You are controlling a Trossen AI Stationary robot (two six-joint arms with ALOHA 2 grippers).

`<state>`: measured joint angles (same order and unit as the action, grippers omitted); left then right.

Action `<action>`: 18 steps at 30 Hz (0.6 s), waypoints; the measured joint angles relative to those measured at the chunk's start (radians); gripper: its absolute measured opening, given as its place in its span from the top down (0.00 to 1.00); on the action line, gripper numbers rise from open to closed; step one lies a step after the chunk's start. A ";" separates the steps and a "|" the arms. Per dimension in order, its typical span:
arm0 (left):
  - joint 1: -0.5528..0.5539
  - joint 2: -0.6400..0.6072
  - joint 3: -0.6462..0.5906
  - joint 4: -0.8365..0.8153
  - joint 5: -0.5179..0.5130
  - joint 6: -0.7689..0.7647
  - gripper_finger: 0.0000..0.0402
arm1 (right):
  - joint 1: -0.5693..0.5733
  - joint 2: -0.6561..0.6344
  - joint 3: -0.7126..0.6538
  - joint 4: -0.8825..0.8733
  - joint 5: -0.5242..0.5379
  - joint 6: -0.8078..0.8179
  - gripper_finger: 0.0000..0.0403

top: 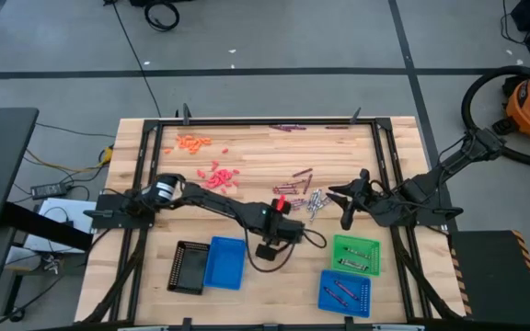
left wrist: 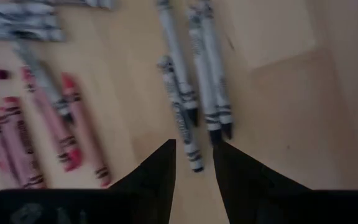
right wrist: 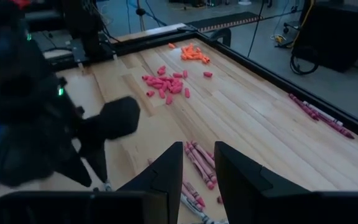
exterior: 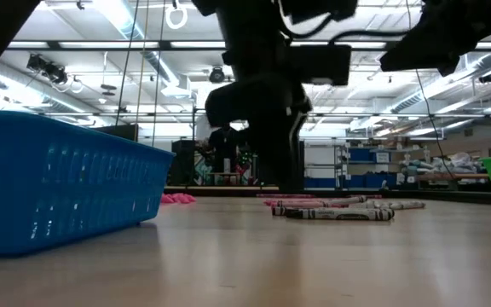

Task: Sort crayons
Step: Put the black crayon into the green bin

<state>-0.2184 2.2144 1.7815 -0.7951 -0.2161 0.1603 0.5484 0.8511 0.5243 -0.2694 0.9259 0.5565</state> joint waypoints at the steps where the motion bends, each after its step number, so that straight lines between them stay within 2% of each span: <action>1: 0.005 -0.011 -0.020 0.021 0.000 -0.004 0.71 | 0.000 0.000 -0.001 0.000 0.000 -0.002 0.75; 7: 0.027 -0.042 -0.118 0.106 0.000 -0.030 0.71 | -0.008 0.000 0.000 0.007 0.000 -0.009 0.75; 18: 0.032 -0.042 -0.175 0.153 0.018 -0.055 0.71 | -0.009 0.000 -0.001 0.007 -0.001 -0.010 0.75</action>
<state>-0.1860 2.1719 1.6062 -0.6421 -0.1982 0.1051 0.5392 0.8509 0.5237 -0.2626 0.9245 0.5468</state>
